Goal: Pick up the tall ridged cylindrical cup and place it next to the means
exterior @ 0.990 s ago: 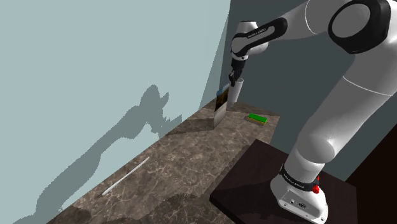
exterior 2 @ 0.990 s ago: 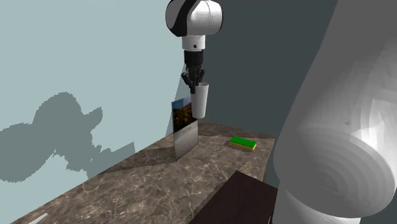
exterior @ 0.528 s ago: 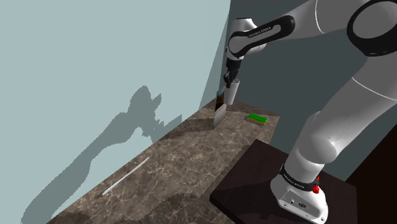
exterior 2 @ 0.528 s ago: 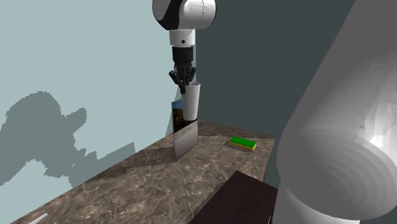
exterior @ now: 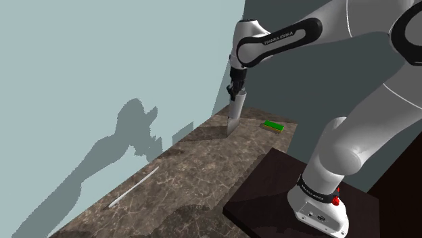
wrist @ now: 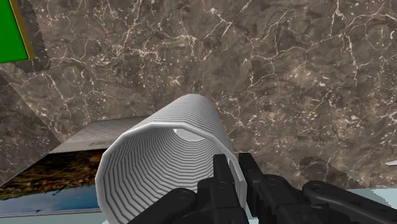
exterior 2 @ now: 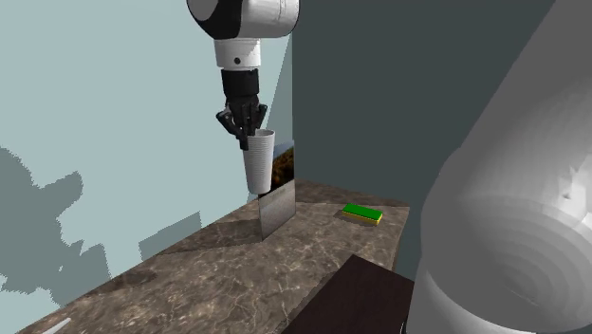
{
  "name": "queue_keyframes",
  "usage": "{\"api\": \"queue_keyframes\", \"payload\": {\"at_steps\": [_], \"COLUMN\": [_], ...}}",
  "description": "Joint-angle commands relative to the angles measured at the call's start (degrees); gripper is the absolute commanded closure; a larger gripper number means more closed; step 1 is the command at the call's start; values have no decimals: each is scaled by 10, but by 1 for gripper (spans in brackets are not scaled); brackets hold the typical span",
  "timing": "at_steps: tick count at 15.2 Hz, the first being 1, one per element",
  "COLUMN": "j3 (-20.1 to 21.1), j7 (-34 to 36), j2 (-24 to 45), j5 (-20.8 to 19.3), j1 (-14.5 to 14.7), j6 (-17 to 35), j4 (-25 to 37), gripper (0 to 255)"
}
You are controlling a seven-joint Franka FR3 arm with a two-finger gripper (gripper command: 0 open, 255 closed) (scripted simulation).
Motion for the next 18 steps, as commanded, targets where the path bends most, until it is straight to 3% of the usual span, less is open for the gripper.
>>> {"api": "queue_keyframes", "payload": {"at_steps": [1,9,18], "j3": [20,103,194], "j7": [29,143,271], "j2": [-10,-13,31], "j5": [4,26,46], "j1": [11,58,108], "j6": [-11,-27,-46], "j4": [-3,-4,45], "gripper": [255,255,255]}}
